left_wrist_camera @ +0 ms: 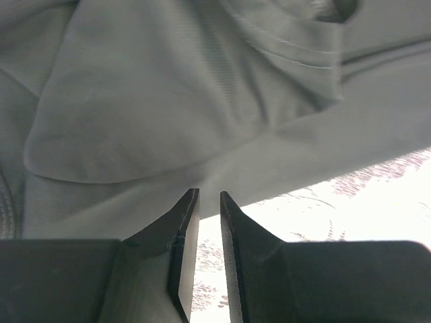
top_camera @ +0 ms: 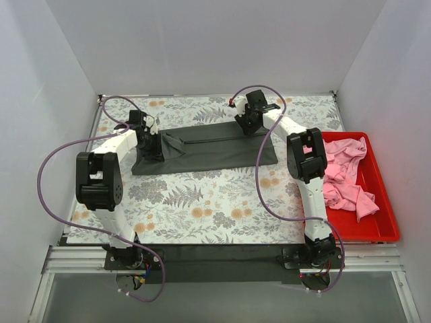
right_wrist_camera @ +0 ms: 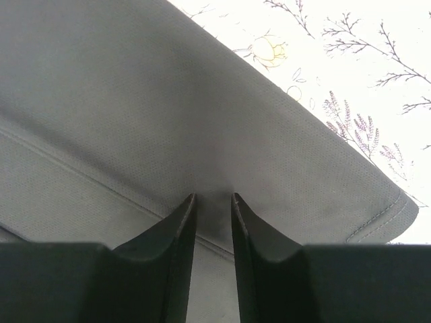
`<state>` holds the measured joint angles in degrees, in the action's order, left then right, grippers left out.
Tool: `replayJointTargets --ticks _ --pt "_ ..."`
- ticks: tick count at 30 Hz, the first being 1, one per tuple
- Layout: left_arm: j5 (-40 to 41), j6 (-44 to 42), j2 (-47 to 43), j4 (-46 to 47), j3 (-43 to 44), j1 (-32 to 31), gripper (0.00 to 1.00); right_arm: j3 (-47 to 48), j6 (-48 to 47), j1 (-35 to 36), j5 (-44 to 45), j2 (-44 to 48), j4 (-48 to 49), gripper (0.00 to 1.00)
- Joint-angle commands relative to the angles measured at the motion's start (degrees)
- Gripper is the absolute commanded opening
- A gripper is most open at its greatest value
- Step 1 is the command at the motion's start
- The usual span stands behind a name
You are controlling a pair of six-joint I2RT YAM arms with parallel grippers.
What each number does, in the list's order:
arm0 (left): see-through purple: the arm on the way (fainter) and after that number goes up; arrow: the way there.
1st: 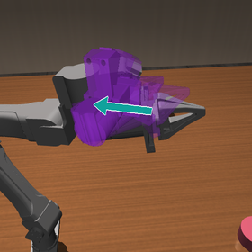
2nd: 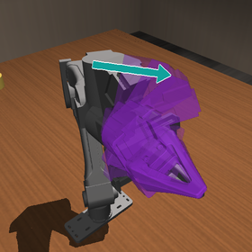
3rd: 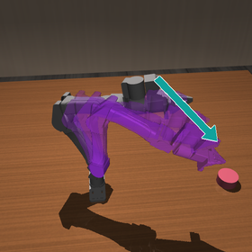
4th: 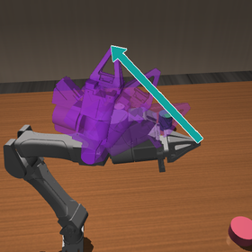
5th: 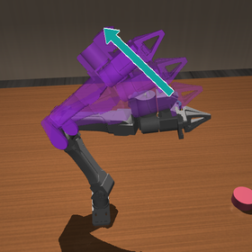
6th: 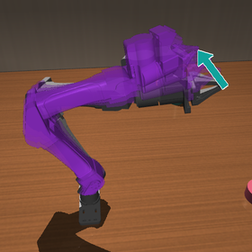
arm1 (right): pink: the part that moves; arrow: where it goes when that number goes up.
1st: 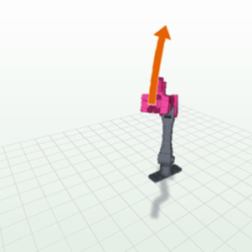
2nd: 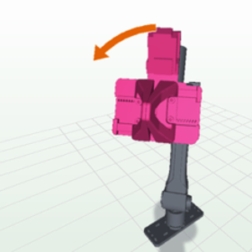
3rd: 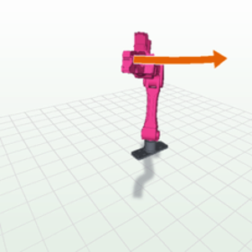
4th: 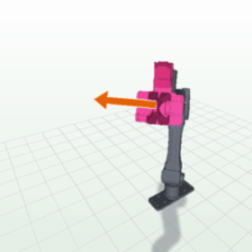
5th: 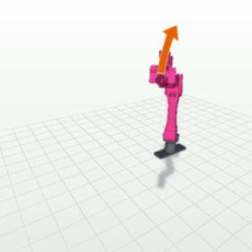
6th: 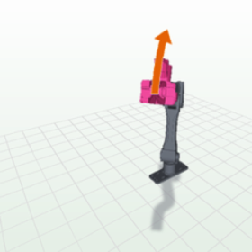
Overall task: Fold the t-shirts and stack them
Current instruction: Fold the tshirt
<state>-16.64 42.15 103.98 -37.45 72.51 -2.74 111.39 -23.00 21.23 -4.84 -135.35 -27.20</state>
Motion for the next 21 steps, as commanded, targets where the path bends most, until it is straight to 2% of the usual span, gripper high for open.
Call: replayJointTargets --ticks 1,6,9,10,12,13,14,16,17,19,20,21 --pt "4.86 0.91 1.12 0.45 1.67 0.37 0.18 -3.63 -3.18 0.04 2.29 0.35 -3.29 0.32" --pt "8.99 0.21 9.38 0.54 6.67 1.24 0.16 -13.8 -4.94 0.47 0.28 5.44 -5.93 0.25" --pt "10.22 -1.98 15.7 0.89 13.51 2.04 0.15 -21.19 -5.03 1.44 -1.48 11.14 -6.55 0.25" --pt "10.31 -3.29 17.64 0.54 18.23 2.04 0.15 -26.87 -4.86 2.4 -2.79 14.47 -6.72 0.24" --pt "10.05 -4.62 23.7 -0.42 24.49 2.04 0.15 -32.44 -3.72 3.63 -5.43 18.17 -8.13 0.24" --pt "9.7 -5.23 26.16 -1.04 28.18 2.04 0.15 -37.08 -3.37 5.64 -9.79 22.28 -9.0 0.25" --pt "8.31 -6.37 31.14 -2.18 38.39 2.04 0.15 -39.74 -3.19 6.97 -12.53 24.76 -10.14 0.25" --pt "4.19 -6.73 35.65 -5.08 49.33 1.95 0.16 -43.53 -2.48 11.69 -17.11 30.03 -11.47 0.28" --pt "2.6 -6.56 38.81 -5.87 58.53 2.04 0.17 -46.07 -2.31 12.68 -21.48 35.1 -11.56 0.29" --pt "-2.49 -5.51 39.89 -6.41 64.23 1.95 0.22 -46.01 0.05 13.48 -24.06 39.26 -11.47 0.32" --pt "-3.82 -4.8 37.98 -5.36 64.6 1.87 0.25 -44.35 0.5 13.31 -24.42 39.63 -11.82 0.32" --pt "-4.88 -3.75 36.13 -2.22 61.12 1.86 0.28 -43.12 0.68 13.22 -23.56 39.81 -11.91 0.32"
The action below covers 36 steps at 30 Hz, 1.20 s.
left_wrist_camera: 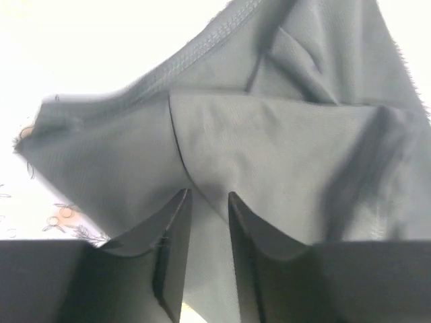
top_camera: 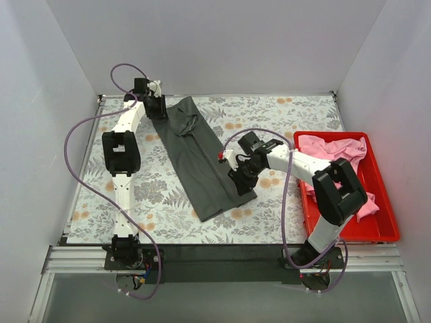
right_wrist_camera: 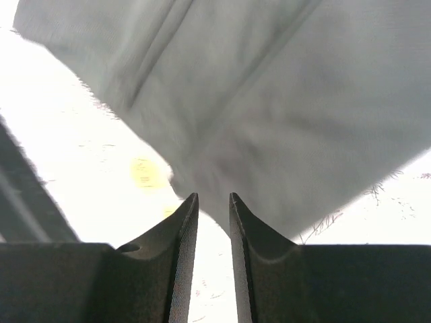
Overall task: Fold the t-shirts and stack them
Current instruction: Fold the tshirt
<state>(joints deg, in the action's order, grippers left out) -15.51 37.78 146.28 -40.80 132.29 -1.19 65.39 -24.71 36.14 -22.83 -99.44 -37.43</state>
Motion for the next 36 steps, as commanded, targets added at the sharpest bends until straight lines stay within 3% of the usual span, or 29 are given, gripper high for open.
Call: replayJointTargets --ticks 1,4,13,19,27,29,31,36 --pt "-8.2 0.98 -10.97 3.16 -1.57 0.4 0.32 3.86 1.43 -1.77 -3.47 3.64 -1.68 0.32" --pt "-9.19 2.82 -20.03 10.2 -14.75 0.23 0.36 6.77 -0.33 -1.69 0.75 0.58 -1.59 0.31" --pt "-13.32 2.38 -25.61 6.69 -28.65 -1.09 0.37 10.29 0.62 -1.69 2.35 -9.37 1.83 0.24" --pt "-10.34 2.21 -20.35 6.26 -27.18 -2.5 0.35 6.0 3.0 -0.2 0.86 -10.86 4.91 0.23" --pt "-8.14 1.6 -6.89 2.22 -13.57 -6.53 0.33 -0.96 8.45 7.35 -5.03 -10.78 9.3 0.22" --pt "-11.19 2.47 -4.69 3.61 -13.81 -8.2 0.32 -0.79 8.62 10.0 -6.08 -10.08 9.48 0.23" --pt "-12.44 2.65 -2.33 3.71 -12.33 -9.87 0.31 -0.44 9.41 10.18 -10.72 -9.11 9.48 0.26" --pt "-13.67 6.07 0.23 5.11 -6.7 -12.96 0.31 1.58 9.59 6.07 -9.87 -5.68 8.43 0.29"
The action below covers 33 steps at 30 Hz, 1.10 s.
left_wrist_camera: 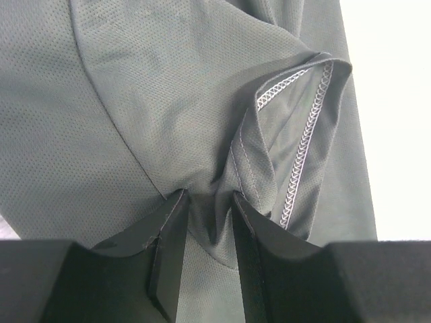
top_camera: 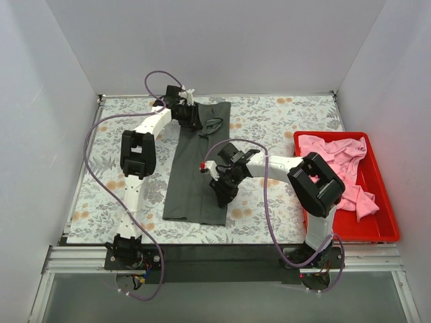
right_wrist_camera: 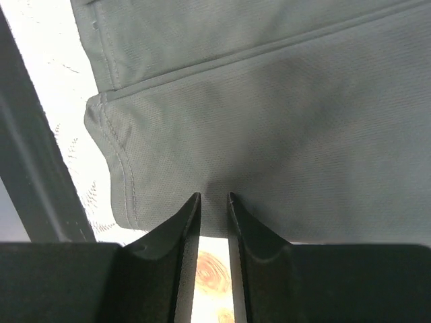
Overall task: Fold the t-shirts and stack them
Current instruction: Fold the tshirt
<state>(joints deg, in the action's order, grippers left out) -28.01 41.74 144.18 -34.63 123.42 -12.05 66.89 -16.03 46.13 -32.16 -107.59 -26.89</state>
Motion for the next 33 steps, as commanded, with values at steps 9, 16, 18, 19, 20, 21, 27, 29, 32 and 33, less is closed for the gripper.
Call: replayJointTargets --ticks 9,16,18,19,20,21,27,29,32,33 --pt "0.68 5.2 -9.23 4.65 0.35 -0.78 0.43 19.31 0.56 -17.64 7.37 -2.25 -4.13 0.33" --pt "-1.87 2.3 -18.05 7.13 -11.08 -0.43 0.47 36.98 4.43 -18.53 10.62 -12.89 -3.6 0.28" --pt "-2.22 0.98 -20.07 6.86 -14.15 -0.43 0.45 41.36 5.57 -18.53 12.9 -16.92 -3.43 0.25" --pt "-2.14 0.46 -22.17 6.86 -17.65 -0.43 0.44 42.61 5.75 -18.62 14.31 -18.17 -3.6 0.24" --pt "-2.4 0.28 -23.41 7.29 -19.25 -0.34 0.44 43.58 6.27 -18.53 14.67 -19.22 -3.69 0.23" --pt "-2.66 0.1 -24.29 7.39 -21.0 -0.34 0.44 44.72 6.36 -18.53 14.76 -20.98 -3.6 0.21" --pt "-2.93 0.01 -29.21 8.53 -31.73 -0.25 0.43 45.96 6.89 -18.0 16.51 -24.94 -3.6 0.18" --pt "-3.11 0.54 -30.0 9.14 -34.8 -0.16 0.42 46.48 6.72 -18.0 18.44 -26.44 -3.69 0.16" --pt "-3.37 0.72 -30.27 9.41 -37.27 -0.16 0.42 47.71 6.71 -18.27 22.13 -28.63 -3.6 0.13" --pt "-3.19 0.72 -30.19 9.67 -37.72 -0.16 0.42 48.15 6.8 -18.7 22.84 -29.86 -3.69 0.12"
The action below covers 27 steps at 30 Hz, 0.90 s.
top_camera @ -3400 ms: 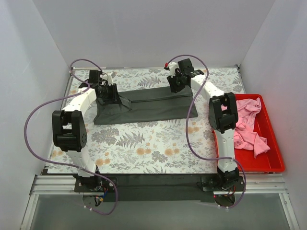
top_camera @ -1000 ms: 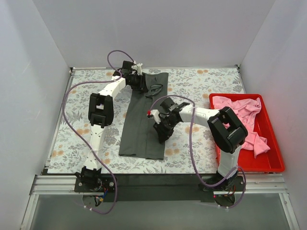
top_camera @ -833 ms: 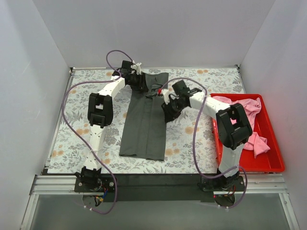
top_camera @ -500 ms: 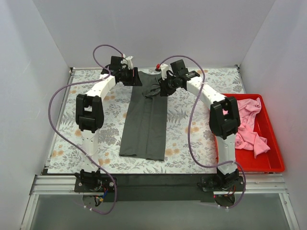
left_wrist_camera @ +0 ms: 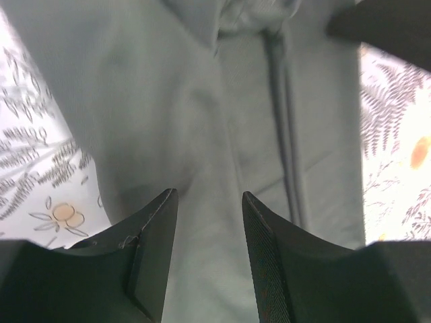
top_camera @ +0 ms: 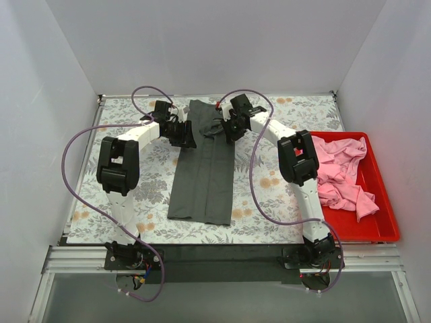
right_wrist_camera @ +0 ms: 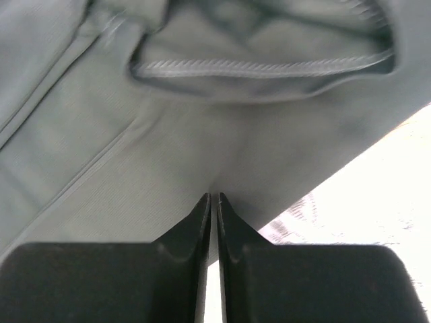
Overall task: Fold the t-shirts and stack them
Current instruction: Fold the tshirt
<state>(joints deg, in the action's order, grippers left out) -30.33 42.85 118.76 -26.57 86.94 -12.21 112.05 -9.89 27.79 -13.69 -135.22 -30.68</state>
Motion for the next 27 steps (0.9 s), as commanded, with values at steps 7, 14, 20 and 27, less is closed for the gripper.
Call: replayJointTargets --ticks 7,14,20,27 --pt "2.29 1.88 1.89 2.49 3.32 1.04 0.41 7.39 1.37 -2.39 7.1 -6.28 0.27 0.1" --pt "2.29 3.82 9.38 2.05 9.83 1.57 0.41 12.49 1.01 -3.53 7.63 -9.8 0.53 0.1" --pt "2.29 4.79 12.64 0.9 13.61 2.36 0.4 15.83 1.1 -4.15 7.98 -11.91 1.49 0.11" --pt "1.41 4.61 14.75 -0.85 18.71 2.45 0.41 16.01 -0.12 -4.15 7.45 -10.43 2.99 0.34"
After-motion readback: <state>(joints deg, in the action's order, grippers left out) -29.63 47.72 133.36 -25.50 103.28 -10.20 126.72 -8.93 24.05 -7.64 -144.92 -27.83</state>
